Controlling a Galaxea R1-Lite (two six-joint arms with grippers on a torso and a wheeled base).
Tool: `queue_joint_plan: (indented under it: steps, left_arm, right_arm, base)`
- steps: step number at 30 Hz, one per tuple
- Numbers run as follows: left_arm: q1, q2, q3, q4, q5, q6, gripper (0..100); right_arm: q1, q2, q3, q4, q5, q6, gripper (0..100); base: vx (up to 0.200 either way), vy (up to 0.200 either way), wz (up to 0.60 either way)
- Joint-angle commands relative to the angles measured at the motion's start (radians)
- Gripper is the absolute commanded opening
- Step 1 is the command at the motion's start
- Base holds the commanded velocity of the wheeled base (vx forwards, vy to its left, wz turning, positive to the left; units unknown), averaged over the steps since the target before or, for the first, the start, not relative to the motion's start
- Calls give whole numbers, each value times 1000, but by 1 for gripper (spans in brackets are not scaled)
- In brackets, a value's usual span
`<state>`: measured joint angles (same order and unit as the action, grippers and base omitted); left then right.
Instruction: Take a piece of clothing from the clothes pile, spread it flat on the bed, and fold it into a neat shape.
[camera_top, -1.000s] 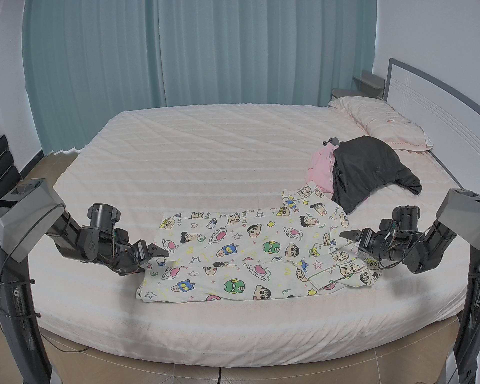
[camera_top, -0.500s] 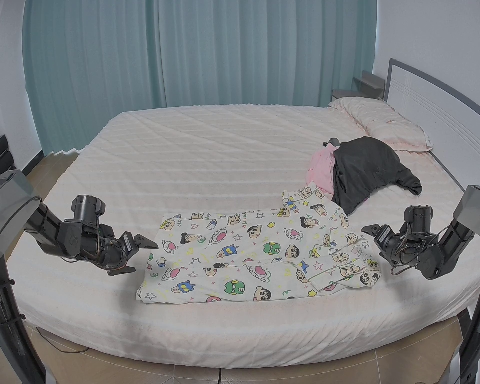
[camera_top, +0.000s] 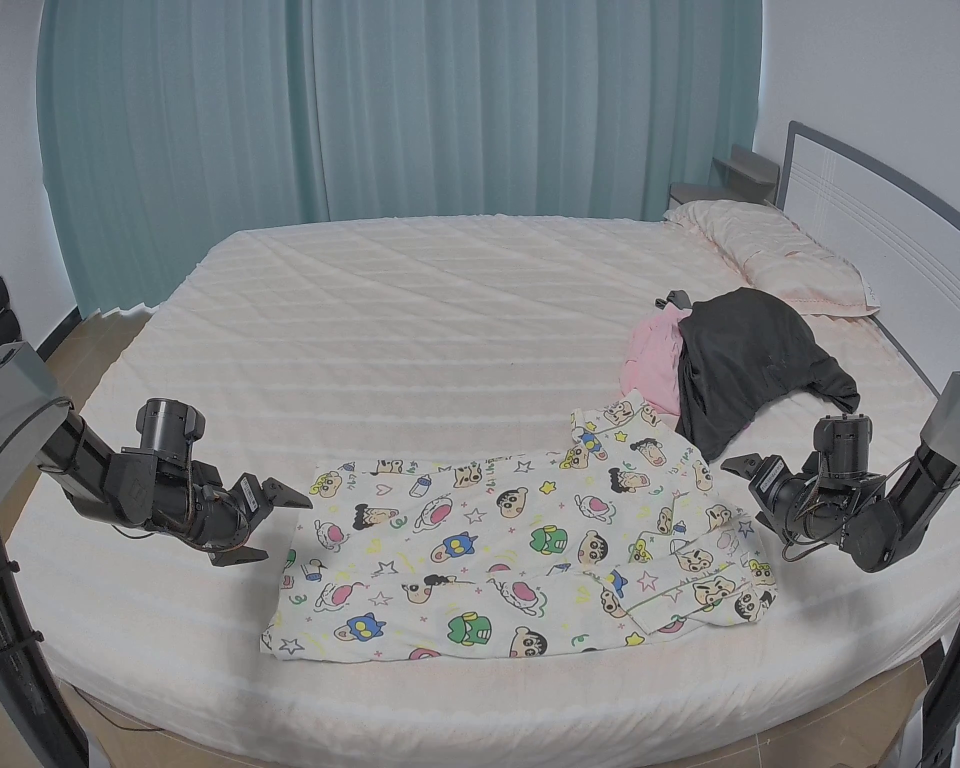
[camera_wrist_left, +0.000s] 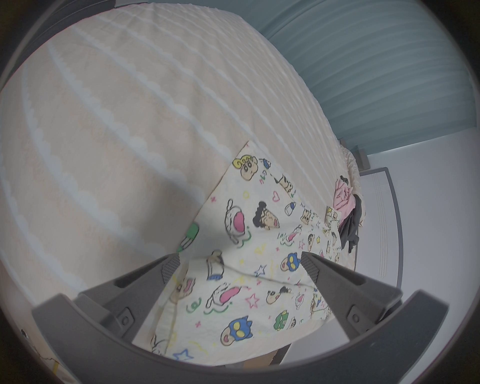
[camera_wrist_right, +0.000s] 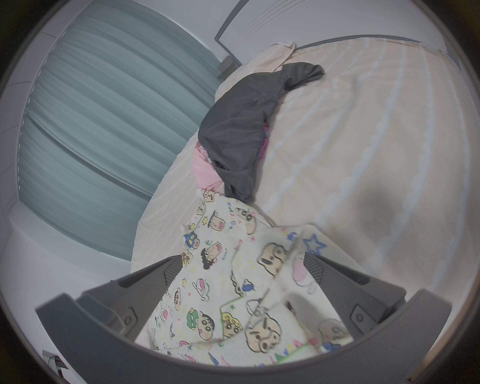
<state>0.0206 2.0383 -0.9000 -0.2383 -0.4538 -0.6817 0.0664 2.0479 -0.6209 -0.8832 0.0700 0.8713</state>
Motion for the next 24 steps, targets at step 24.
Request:
queue_joint_plan:
  steps: [24]
  left_arm:
    - [-1, 3, 39, -26, -5, -1, 100]
  right_arm:
    - [43, -14, 16, -2, -6, -2, 100]
  base:
    - [8, -75, 0]
